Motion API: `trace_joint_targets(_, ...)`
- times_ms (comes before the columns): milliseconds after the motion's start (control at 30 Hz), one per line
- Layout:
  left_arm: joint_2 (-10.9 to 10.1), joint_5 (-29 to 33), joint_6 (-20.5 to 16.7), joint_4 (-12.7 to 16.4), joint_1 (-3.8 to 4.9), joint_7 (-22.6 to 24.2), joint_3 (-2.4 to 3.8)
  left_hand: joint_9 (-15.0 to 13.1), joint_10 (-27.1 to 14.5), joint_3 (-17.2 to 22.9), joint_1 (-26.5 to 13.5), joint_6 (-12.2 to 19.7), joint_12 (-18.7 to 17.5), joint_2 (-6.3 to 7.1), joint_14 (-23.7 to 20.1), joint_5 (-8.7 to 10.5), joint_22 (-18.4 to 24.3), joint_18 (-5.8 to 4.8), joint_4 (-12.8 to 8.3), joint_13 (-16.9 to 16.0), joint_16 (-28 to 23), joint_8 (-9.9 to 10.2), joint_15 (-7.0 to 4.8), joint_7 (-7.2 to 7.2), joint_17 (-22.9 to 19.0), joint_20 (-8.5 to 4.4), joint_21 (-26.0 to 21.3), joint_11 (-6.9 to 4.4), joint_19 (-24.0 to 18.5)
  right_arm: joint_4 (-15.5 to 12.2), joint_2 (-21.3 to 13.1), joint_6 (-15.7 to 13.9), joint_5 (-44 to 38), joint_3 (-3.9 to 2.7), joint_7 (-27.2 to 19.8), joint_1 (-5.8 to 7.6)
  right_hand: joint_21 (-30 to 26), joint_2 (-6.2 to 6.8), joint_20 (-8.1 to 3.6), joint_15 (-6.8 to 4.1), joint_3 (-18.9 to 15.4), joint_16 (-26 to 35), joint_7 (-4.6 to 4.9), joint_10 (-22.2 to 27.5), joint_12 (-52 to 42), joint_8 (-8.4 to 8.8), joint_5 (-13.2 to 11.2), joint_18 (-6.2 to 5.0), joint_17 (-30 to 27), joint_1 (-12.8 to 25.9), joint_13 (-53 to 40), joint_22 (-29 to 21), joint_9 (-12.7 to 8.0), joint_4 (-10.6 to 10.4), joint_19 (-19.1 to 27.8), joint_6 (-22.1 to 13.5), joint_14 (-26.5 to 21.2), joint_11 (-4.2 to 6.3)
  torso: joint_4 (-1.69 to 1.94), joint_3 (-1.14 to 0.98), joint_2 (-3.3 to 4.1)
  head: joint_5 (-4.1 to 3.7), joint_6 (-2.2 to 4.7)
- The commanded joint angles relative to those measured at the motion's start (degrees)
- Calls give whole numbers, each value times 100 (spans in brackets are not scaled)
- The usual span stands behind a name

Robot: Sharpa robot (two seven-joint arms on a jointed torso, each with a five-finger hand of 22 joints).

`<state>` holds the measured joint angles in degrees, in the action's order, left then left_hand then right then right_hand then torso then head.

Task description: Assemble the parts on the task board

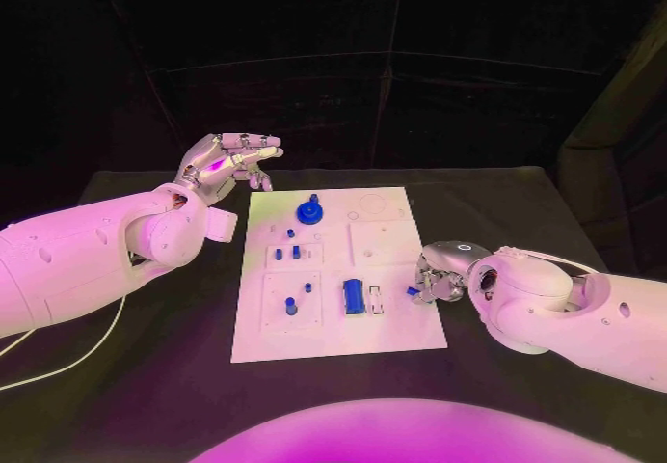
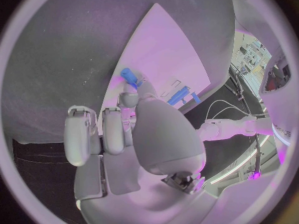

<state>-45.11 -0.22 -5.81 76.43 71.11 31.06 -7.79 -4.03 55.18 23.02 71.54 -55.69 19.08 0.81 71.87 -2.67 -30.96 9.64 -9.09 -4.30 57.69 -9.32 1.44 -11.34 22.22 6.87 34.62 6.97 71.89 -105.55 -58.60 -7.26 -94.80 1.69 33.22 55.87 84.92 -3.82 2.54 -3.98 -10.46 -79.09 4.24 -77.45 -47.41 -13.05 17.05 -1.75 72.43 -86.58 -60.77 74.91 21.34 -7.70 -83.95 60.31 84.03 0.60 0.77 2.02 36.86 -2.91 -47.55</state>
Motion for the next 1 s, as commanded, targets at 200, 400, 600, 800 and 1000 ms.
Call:
trace_joint_targets(200,17,7,76,-5,8,14,3,6,-37,-1,21,40,8,-33,-47,-34,6,78,-24,10,7,-7,11,2,-5,8,-24,15,-44,-130,-109,-364,858,46,-27,-50,19,-34,-9,-3,385,-18,24,-7,-57,165,365,-6,72,-25,-35,903,-170,-30,-125,47,287,-34,16,10,-6,-6,8)
trace_joint_targets(400,21,7,73,-9,8,14,2,6,-44,2,27,42,15,-39,-49,-35,7,78,-29,11,8,-12,11,2,-7,7,-25,15,-44,-276,-154,-921,1202,45,-162,-48,135,133,-12,-13,636,-131,3,-136,-355,226,538,35,241,151,-232,1047,-215,-167,-239,157,325,-17,12,6,-1,28,8)
trace_joint_targets(600,23,7,64,-4,8,16,2,6,-44,2,27,42,15,-39,-49,-35,7,78,-29,11,8,-12,11,2,-7,7,-25,15,-44,-386,-149,-1360,1466,44,-283,-45,188,301,-25,-26,858,-187,-16,-217,-584,270,736,53,319,306,-395,1113,-238,-291,-289,238,339,-3,1,8,3,51,2)
trace_joint_targets(800,21,7,66,3,8,12,1,6,-44,2,27,42,15,-39,-49,-35,7,78,-29,11,8,-12,11,2,-7,7,-25,15,-44,-343,-49,-1324,1716,44,-338,-44,221,411,-28,-27,992,-223,-25,-293,-760,300,906,65,371,494,-518,1154,-247,-428,-320,297,348,3,-1,9,1,63,-21)
trace_joint_targets(1000,17,6,66,13,9,12,1,6,-44,2,27,42,15,-39,-49,-35,7,78,-29,11,8,-12,11,2,-7,7,-25,15,-44,-250,123,-1253,1892,44,-308,-44,250,486,-38,-43,1083,-252,-53,-378,-959,304,1112,75,411,685,-659,1190,-237,-559,-347,393,354,25,-9,1,6,87,-15)
